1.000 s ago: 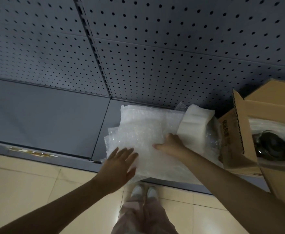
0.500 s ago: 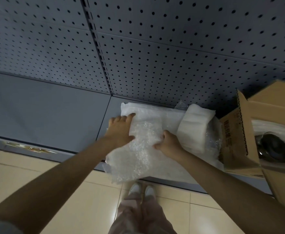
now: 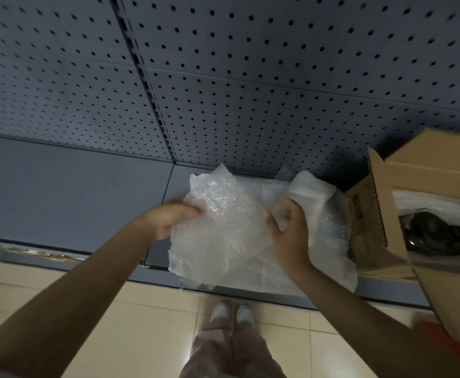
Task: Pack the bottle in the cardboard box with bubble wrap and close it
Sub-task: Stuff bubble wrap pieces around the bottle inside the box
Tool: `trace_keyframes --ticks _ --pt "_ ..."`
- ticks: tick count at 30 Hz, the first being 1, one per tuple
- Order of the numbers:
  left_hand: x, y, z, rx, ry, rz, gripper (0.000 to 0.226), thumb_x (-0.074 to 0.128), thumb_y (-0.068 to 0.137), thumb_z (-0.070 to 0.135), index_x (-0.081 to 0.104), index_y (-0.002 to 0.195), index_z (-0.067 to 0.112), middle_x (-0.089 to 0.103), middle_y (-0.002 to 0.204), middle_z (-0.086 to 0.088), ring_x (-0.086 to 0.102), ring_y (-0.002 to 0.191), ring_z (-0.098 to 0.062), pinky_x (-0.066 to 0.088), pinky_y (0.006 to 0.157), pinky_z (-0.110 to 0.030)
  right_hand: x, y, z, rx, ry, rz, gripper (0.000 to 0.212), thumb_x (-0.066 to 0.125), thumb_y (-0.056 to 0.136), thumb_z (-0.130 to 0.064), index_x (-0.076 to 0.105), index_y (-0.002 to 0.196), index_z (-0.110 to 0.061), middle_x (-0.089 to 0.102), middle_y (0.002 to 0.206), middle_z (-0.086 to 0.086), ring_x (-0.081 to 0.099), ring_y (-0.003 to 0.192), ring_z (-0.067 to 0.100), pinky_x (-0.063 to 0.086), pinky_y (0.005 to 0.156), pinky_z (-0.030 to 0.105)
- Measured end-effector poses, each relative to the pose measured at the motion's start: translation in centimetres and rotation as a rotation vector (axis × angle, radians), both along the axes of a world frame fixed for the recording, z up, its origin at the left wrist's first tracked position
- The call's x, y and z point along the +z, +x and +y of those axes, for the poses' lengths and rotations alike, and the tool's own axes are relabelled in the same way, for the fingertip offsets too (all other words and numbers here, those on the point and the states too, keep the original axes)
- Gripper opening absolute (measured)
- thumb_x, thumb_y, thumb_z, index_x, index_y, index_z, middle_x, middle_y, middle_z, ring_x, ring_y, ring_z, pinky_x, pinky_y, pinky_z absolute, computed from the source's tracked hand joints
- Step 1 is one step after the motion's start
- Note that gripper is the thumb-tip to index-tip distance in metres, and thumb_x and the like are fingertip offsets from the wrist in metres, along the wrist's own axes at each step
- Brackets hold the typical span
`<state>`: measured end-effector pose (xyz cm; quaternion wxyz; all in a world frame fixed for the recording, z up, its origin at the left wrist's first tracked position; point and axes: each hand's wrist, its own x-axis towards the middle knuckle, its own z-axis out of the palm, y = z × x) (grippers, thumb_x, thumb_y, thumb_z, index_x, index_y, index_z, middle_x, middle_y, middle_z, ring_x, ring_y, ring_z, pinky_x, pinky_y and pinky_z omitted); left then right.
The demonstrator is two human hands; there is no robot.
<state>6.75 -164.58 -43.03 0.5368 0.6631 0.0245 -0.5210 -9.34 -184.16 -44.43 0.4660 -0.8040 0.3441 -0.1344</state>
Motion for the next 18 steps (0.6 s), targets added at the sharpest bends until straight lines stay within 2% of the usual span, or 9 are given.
trace_keyframes --ticks 4,6,7,9,11,13,15,17,18 --pt "1.0 0.1 1.2 0.048 -0.056 0.06 0.032 0.073 0.075 0.01 0.067 0.105 0.005 0.075 0.093 -0.011 0.074 0.083 -0.023 0.059 0.073 -0.032 1.0 -0.3 1.7 -0.042 0.264 -0.025 0.062 0.06 0.09 -0.034 0.036 0.141 -0.012 0.043 0.139 -0.001 0.041 0.127 0.011 0.036 0.106 0.027" --pt "1.1 0.3 2.0 0.082 -0.045 0.091 0.058 0.086 0.057 0.021 0.066 0.109 0.003 0.075 0.094 -0.013 0.073 0.086 -0.027 0.057 0.076 -0.037 1.1 -0.7 2.5 -0.1 0.316 -0.054 0.062 0.057 0.091 -0.036 0.032 0.144 -0.014 0.04 0.137 -0.005 0.039 0.126 0.008 0.034 0.105 0.025" --pt "1.2 0.4 2.4 0.109 -0.034 0.107 0.06 0.088 0.053 0.021 0.066 0.106 0.003 0.076 0.09 -0.014 0.073 0.083 -0.029 0.055 0.077 -0.039 1.1 -1.0 2.9 -0.146 0.314 -0.077 0.06 0.056 0.092 -0.034 0.033 0.143 -0.013 0.041 0.137 -0.004 0.04 0.125 0.009 0.035 0.105 0.026" --pt "1.4 0.1 3.2 0.195 -0.018 0.091 0.036 0.081 0.06 0.014 0.066 0.092 0.004 0.074 0.077 -0.014 0.072 0.07 -0.029 0.05 0.072 -0.04 0.8 -1.7 4.0 -0.237 0.245 -0.102 0.052 0.058 0.092 -0.026 0.041 0.138 -0.009 0.046 0.132 0.005 0.048 0.119 0.017 0.042 0.101 0.029" --pt "1.3 -0.5 3.7 0.261 0.025 0.056 0.016 0.07 0.073 0.013 0.064 0.084 0.004 0.068 0.076 -0.016 0.067 0.067 -0.031 0.048 0.067 -0.038 0.2 -2.3 5.3 -0.233 0.279 0.002 0.039 0.06 0.091 -0.024 0.051 0.125 -0.008 0.054 0.113 0.005 0.056 0.106 0.022 0.048 0.087 0.021" --pt "0.4 -1.4 4.3 0.3 0.062 0.043 0.014 0.058 0.088 0.014 0.063 0.083 0.002 0.063 0.074 -0.015 0.064 0.064 -0.028 0.052 0.063 -0.035 0.1 -2.0 6.4 -0.145 0.666 0.162 0.037 0.056 0.092 -0.038 0.055 0.118 -0.012 0.059 0.098 0.002 0.06 0.093 0.021 0.048 0.083 0.024" --pt "-0.3 -2.3 4.7 0.318 0.054 0.093 0.022 0.052 0.094 0.014 0.063 0.08 0.001 0.064 0.064 -0.013 0.065 0.051 -0.022 0.053 0.06 -0.031 0.9 -1.4 7.2 -0.1 1.161 0.222 0.038 0.051 0.09 -0.05 0.059 0.115 -0.021 0.066 0.102 0.005 0.062 0.096 0.022 0.046 0.094 0.036" --pt "-0.7 -3.0 4.8 0.318 0.043 0.136 0.026 0.051 0.094 0.014 0.064 0.075 0.003 0.065 0.055 -0.009 0.064 0.046 -0.019 0.053 0.055 -0.026 1.2 -0.5 7.2 -0.083 1.379 0.127 0.042 0.054 0.088 -0.051 0.063 0.117 -0.022 0.07 0.114 0.007 0.063 0.109 0.025 0.043 0.103 0.044" --pt "-0.7 -3.2 4.8 0.307 0.021 0.16 0.028 0.053 0.093 0.014 0.066 0.07 0.004 0.064 0.054 -0.008 0.064 0.047 -0.019 0.053 0.053 -0.024 1.1 -0.2 7.0 -0.092 1.368 0.092 0.04 0.057 0.088 -0.047 0.064 0.117 -0.02 0.07 0.116 0.007 0.064 0.11 0.025 0.044 0.103 0.046"
